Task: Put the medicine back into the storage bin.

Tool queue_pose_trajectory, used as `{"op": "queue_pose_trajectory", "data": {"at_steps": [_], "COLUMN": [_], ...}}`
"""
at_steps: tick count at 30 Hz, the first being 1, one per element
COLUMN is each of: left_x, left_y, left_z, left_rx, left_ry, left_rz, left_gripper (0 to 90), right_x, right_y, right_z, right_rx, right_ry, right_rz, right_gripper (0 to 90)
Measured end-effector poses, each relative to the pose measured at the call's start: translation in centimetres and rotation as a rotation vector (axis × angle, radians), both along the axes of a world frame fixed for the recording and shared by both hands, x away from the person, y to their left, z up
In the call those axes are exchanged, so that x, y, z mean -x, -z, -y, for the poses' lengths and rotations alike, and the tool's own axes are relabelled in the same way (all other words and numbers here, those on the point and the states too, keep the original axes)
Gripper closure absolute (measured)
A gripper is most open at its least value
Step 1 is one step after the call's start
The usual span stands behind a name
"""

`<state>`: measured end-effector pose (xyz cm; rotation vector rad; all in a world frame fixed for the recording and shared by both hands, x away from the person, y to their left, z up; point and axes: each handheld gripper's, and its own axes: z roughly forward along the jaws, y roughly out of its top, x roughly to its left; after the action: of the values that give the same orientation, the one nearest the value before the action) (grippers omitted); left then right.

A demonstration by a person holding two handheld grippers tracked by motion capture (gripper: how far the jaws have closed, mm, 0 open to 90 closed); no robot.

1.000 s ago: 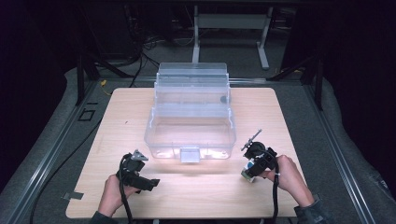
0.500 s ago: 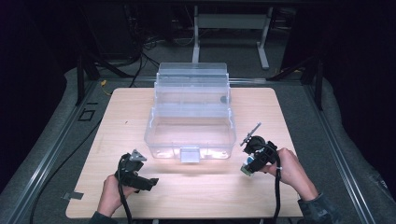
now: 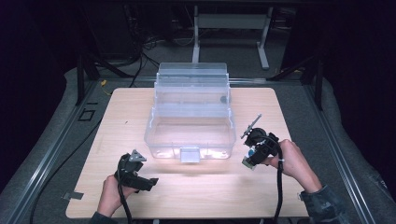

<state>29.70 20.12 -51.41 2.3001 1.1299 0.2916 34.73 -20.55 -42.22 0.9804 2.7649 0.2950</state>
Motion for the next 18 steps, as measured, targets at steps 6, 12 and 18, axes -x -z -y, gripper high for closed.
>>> {"op": "queue_pose_trajectory", "data": {"at_steps": [6, 12, 18], "left_x": [0.0, -0.1, 0.0], "left_y": [0.1, 0.2, 0.2], "left_z": [0.0, 0.0, 0.0], "left_rx": [-0.005, -0.017, -0.011], "left_ry": [0.000, 0.003, -0.005], "left_rz": [0.005, 0.003, 0.009], "left_gripper": [9.7, 9.7, 9.8], "right_x": [-0.3, -0.8, -1.3], "right_y": [-0.9, -1.7, -2.5], "right_z": [0.0, 0.0, 0.0], "right_rx": [0.012, 0.020, 0.022], "right_ry": [0.002, 0.002, 0.002], "right_rz": [0.010, 0.020, 0.011], "right_gripper": [46.6, 46.6, 46.6]}}
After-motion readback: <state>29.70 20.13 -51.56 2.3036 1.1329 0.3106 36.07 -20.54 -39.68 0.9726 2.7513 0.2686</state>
